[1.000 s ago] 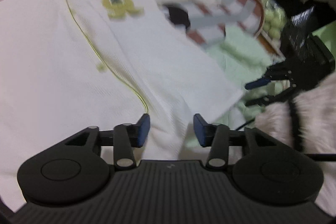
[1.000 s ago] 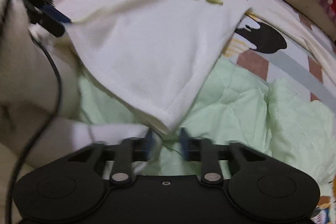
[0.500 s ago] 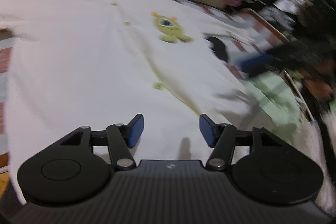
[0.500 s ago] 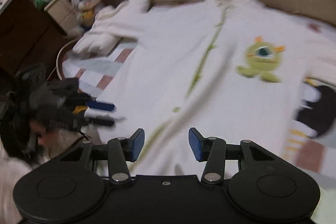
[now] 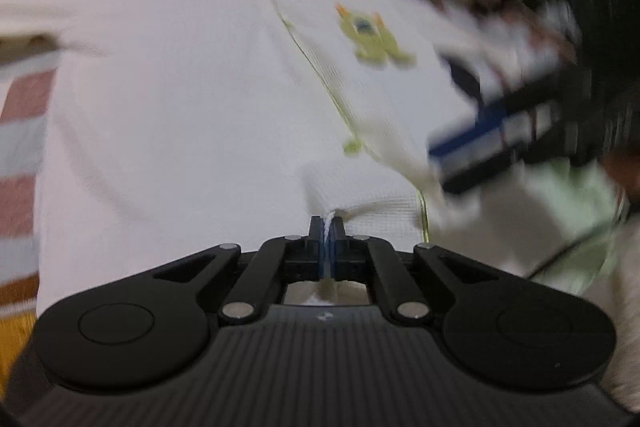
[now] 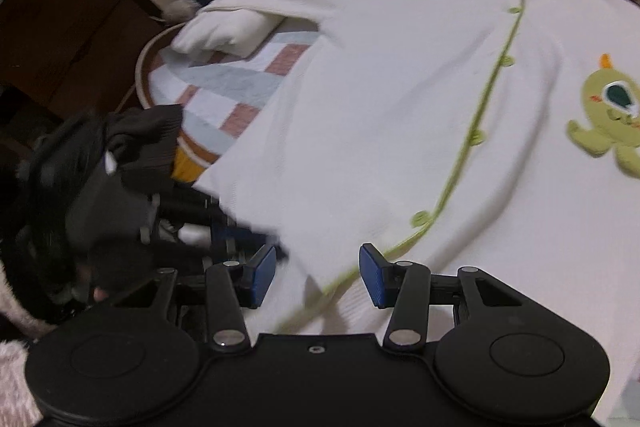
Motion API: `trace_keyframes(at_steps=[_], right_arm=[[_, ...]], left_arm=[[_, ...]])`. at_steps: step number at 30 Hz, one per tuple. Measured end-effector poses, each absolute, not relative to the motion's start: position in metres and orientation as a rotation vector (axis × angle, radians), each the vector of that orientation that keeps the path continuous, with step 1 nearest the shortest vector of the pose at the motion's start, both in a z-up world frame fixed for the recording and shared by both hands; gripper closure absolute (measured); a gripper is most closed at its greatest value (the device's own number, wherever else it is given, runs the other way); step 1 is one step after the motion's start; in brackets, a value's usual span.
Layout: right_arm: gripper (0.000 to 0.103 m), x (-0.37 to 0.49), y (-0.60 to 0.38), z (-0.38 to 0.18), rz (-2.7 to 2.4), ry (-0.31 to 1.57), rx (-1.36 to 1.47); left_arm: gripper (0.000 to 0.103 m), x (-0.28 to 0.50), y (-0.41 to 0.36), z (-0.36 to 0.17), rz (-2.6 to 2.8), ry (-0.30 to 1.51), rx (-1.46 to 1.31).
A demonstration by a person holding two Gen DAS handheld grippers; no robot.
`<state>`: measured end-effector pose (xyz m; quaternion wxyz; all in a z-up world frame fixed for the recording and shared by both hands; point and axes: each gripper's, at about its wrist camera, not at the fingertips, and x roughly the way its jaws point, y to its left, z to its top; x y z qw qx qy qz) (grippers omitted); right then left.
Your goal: Fold clothes
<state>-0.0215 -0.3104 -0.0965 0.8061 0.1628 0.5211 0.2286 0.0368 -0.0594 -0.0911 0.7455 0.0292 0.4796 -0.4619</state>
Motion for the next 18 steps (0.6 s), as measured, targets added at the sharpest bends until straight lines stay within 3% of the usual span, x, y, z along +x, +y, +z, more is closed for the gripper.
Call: trace_keyframes(at_steps=[13, 15, 16, 18], right_arm=[[0.048, -0.008, -0.273, -0.141, 0.353, 1.281, 0.193], [0.068, -0.010, -0.273, -0.143, 0.352, 1.260, 0.185], [0.082, -0.011, -0.272, -0.143, 0.354, 1.247, 0.177], [0.088, -0.013, -0.273, -0.137, 0.372, 1.210, 0.182]], left_arm=[[0.102, 0.044, -0.038, -0.090, -0.993, 1.060, -0.084], [0.102, 0.044, -0.039, -0.090, -0.997, 1.061, -0.084], [0.102, 0.044, -0.039, -0.090, -1.000, 1.061, -0.085], [0.102, 0.046, -0.037, -0.089, -1.014, 1.066, -0.118]])
